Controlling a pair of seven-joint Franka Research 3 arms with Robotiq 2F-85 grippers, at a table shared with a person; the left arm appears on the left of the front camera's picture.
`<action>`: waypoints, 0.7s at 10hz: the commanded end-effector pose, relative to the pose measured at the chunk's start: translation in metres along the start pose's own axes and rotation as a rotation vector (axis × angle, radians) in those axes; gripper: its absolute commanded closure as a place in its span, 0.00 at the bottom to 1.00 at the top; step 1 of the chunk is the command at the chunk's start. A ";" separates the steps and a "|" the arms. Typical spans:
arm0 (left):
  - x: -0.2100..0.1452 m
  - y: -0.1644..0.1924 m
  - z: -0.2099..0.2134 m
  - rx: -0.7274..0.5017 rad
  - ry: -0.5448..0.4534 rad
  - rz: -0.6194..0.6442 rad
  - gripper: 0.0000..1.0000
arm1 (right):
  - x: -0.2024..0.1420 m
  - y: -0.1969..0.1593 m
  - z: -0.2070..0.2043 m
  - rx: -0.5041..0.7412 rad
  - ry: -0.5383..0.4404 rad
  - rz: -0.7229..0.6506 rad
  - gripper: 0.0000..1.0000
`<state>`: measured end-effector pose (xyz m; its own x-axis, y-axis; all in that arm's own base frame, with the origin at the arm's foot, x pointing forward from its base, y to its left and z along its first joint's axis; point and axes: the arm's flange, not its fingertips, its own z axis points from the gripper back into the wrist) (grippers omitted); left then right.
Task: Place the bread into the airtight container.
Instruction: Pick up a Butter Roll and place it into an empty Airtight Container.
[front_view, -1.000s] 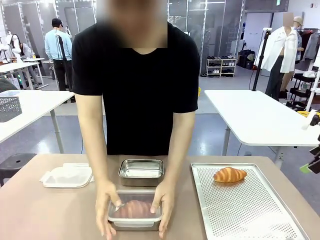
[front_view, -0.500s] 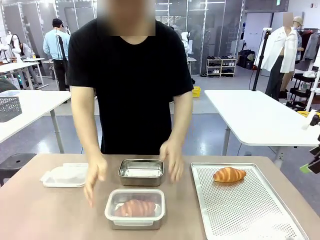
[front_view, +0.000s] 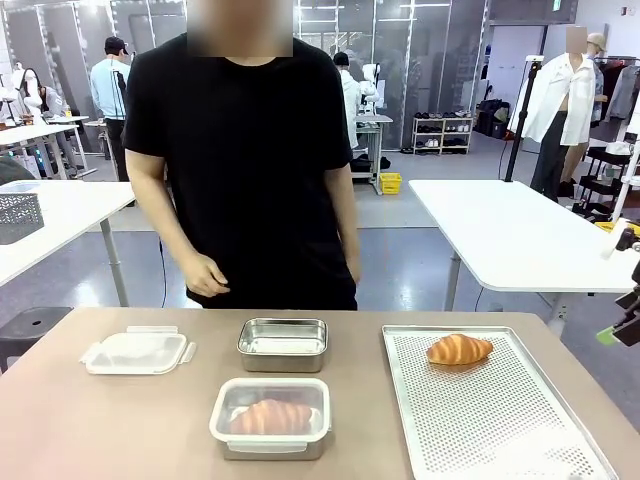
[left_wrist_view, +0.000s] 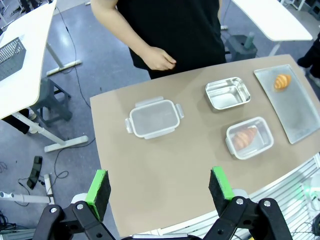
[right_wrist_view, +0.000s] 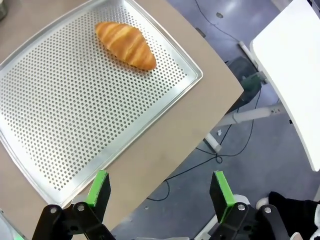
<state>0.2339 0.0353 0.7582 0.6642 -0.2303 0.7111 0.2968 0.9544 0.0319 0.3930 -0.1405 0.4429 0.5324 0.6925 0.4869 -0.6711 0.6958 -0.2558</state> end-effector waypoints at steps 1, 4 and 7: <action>0.000 -0.002 0.000 0.009 0.002 -0.001 0.00 | 0.004 0.015 -0.001 -0.022 0.003 -0.014 0.00; 0.000 -0.002 0.000 0.009 0.002 -0.001 0.00 | 0.042 0.012 -0.005 -0.057 0.057 0.029 0.00; 0.000 -0.002 0.000 0.009 0.002 -0.001 0.00 | 0.121 0.025 -0.026 -0.084 0.106 0.202 0.00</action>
<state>0.2339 0.0351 0.7583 0.6641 -0.2307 0.7112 0.2970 0.9543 0.0323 0.4341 -0.0481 0.4713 0.4431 0.8124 0.3790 -0.7285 0.5727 -0.3758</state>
